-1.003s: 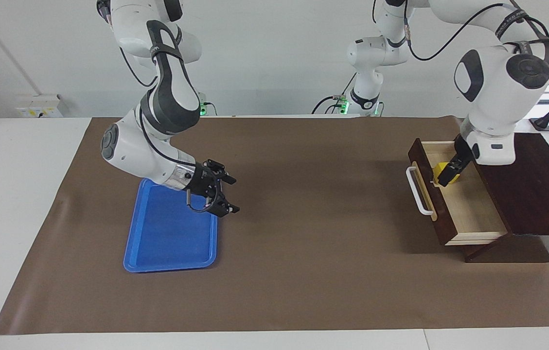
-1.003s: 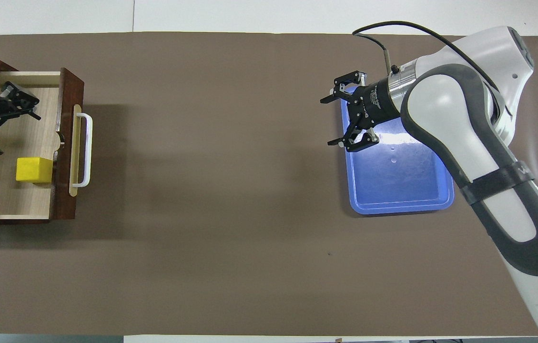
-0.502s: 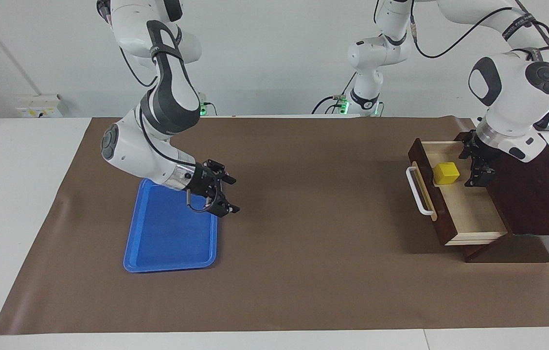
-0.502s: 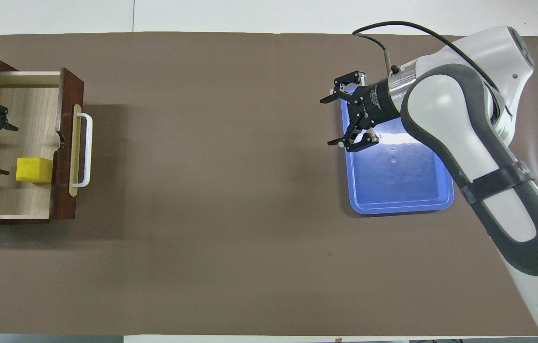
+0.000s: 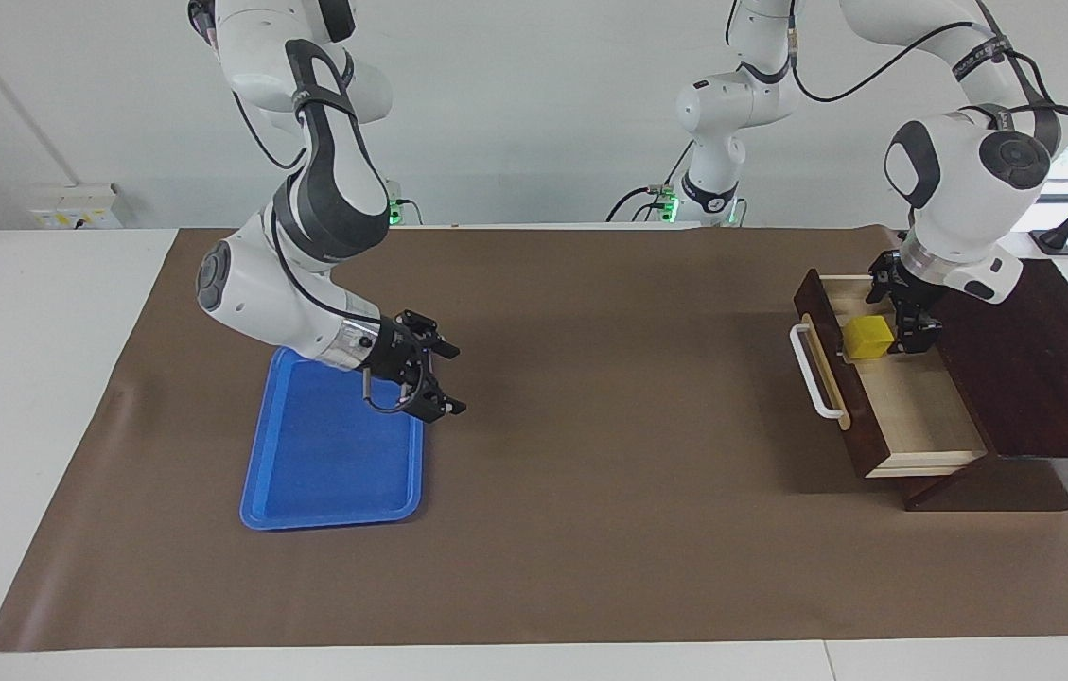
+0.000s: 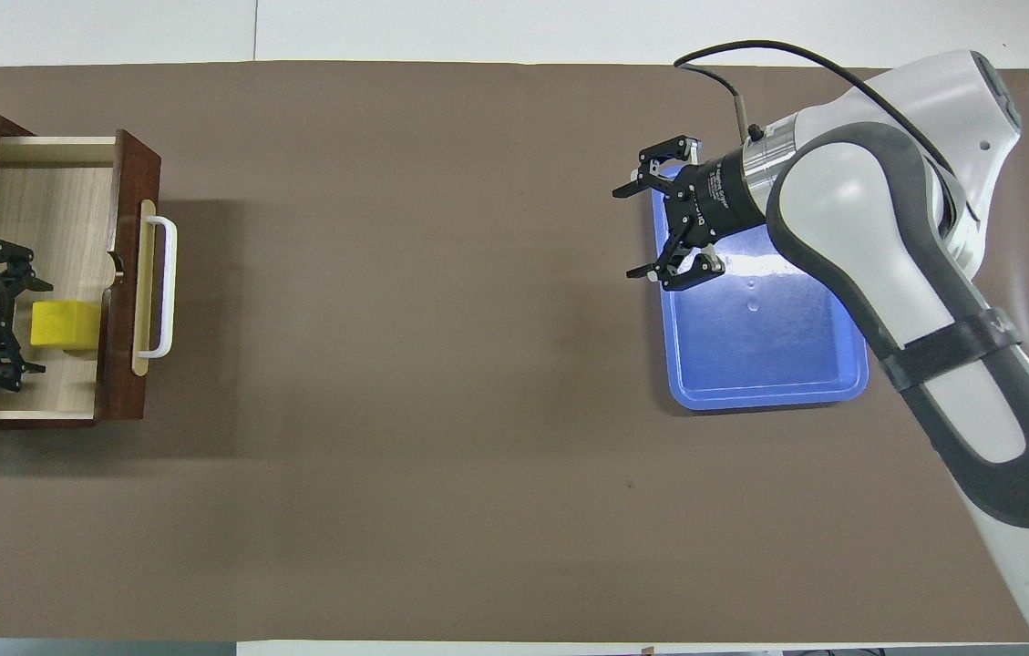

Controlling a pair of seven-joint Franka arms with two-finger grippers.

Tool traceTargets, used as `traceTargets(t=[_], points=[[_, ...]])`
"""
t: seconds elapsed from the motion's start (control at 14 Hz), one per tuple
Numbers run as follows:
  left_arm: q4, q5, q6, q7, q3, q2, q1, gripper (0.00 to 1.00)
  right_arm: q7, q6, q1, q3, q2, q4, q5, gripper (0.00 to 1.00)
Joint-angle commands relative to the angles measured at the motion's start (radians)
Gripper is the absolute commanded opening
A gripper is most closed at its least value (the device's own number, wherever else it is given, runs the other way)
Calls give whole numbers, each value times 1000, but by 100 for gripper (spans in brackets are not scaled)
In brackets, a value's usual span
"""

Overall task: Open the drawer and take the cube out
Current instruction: 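Reach into the open drawer and grasp the yellow cube with the left gripper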

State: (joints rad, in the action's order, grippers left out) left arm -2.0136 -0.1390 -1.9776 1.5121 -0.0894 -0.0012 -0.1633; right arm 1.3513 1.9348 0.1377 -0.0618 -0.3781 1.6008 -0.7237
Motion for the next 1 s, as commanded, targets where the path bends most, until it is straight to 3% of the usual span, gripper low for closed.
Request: traceTargets(t=[0.0, 0.36, 0.43, 0.5, 0.64, 0.72, 0.93], points=[[-89, 13, -79, 22, -7, -45, -15, 100, -24, 16, -3, -1, 13, 24, -23, 98], [-131, 13, -165, 43, -7, -36, -15, 100, -24, 16, -3, -1, 13, 25, -23, 98], [-131, 13, -179, 72, -7, -31, -16, 90, -24, 16, -3, -1, 14, 25, -23, 98], [-128, 13, -187, 92, -7, -28, -18, 54, -26, 16, -3, -1, 15, 25, -23, 98], [-116, 13, -185, 96, -7, -23, -30, 12, -31, 19, -1, -1, 18, 34, -23, 98], [-106, 13, -185, 99, -7, -20, -30, 0, -32, 19, -1, -1, 19, 42, -23, 98], [-27, 15, -129, 125, -9, 7, -15, 0, -52, 9, -15, -1, 21, 42, -23, 98]])
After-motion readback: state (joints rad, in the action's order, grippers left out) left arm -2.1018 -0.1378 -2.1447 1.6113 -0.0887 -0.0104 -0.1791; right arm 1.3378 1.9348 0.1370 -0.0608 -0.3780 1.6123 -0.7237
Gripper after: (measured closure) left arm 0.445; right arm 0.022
